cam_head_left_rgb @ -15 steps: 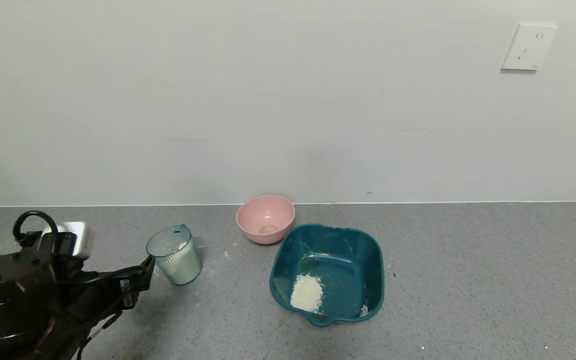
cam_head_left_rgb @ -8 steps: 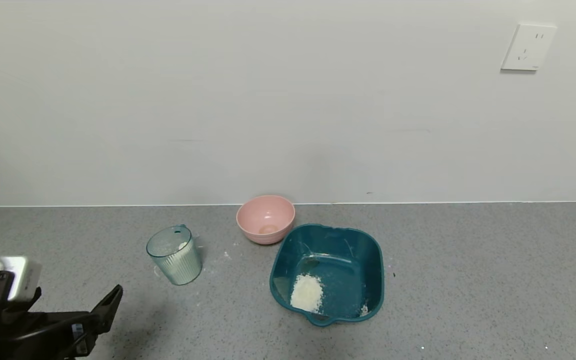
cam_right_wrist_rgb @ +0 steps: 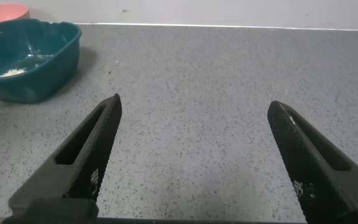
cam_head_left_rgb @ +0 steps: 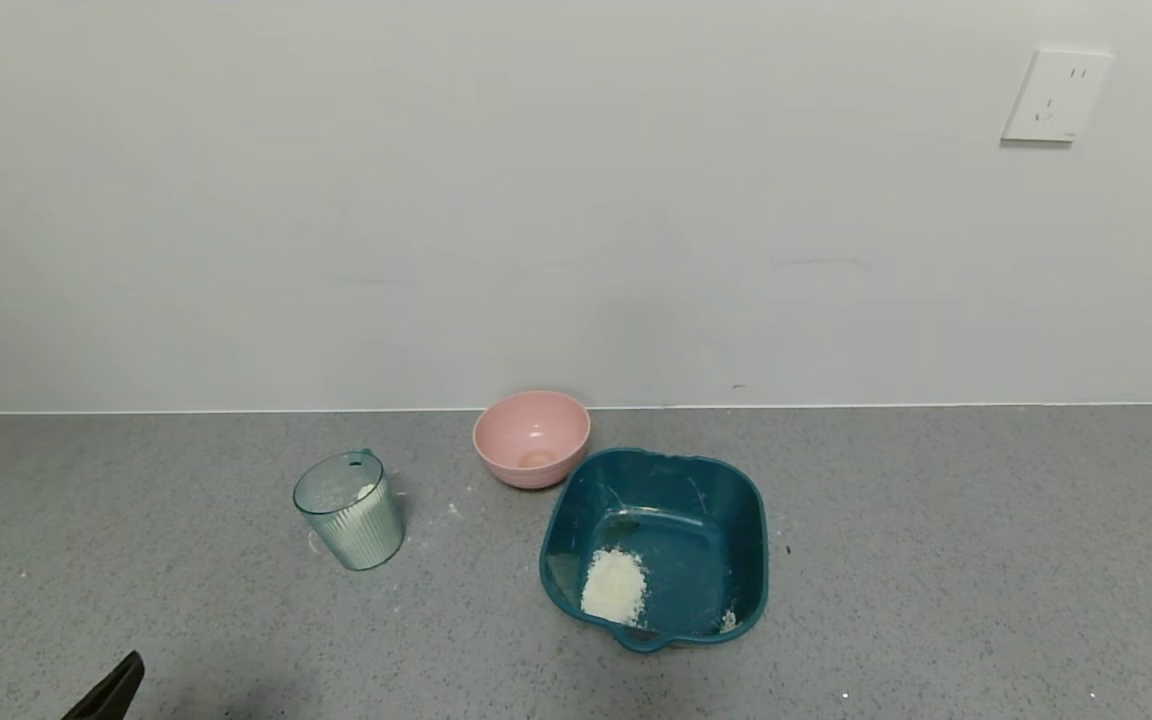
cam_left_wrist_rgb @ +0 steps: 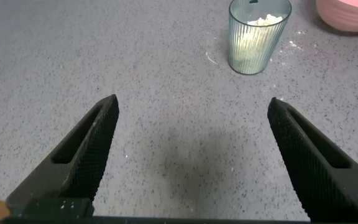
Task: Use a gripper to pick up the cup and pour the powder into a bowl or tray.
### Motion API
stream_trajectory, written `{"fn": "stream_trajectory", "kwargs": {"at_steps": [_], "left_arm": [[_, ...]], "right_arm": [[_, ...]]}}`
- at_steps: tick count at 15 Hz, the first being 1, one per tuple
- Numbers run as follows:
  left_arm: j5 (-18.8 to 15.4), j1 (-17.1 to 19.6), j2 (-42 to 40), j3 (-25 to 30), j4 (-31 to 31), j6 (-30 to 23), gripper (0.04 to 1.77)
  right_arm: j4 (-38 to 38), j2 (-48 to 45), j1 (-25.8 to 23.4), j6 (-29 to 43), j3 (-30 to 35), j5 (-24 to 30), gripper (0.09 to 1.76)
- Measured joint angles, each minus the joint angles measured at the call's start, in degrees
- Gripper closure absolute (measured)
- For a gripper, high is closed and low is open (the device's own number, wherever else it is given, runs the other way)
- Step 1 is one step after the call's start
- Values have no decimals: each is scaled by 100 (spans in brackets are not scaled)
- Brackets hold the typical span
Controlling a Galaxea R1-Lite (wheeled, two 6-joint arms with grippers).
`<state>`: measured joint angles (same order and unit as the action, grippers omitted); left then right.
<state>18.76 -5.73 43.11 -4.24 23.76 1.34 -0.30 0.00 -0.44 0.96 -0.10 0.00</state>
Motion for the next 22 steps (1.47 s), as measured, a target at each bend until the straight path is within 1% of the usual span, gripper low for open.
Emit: {"fn": "stream_trajectory", "kwargs": {"at_steps": [1,3,6,8,11,14,16,17,19,22], "left_arm": [[-149,166,-306,-11,-234,4,9],[-330,416,-898,-22,-568,11,9],[-427,674,-1753,-20,-1059,13,9],[-440,718,-2280,-44,-1406,33,9],[-441,667,-2988,-66,-1905,129,9],[-488,602,-3554,-35,-2041,240,9],[-768,594,-3936,-16,-2181,295,9],[-842,594,-4066,-13,-2194,304,9],[-937,589,-4218,-20,-1922,323,9],[-1364,591,-4297,122,-1757,422,9]], "right_arm": [[-2,0,0,2,0,0,14],[-2,0,0,0,0,0,14],[0,0,0,0,0,0,14],[-2,0,0,0,0,0,14],[0,0,-2,0,0,0,14],[0,0,-2,0,0,-2,14],[0,2,-2,0,0,0,14],[0,2,-2,0,0,0,14],[0,2,-2,0,0,0,14],[0,0,0,0,0,0,14]]}}
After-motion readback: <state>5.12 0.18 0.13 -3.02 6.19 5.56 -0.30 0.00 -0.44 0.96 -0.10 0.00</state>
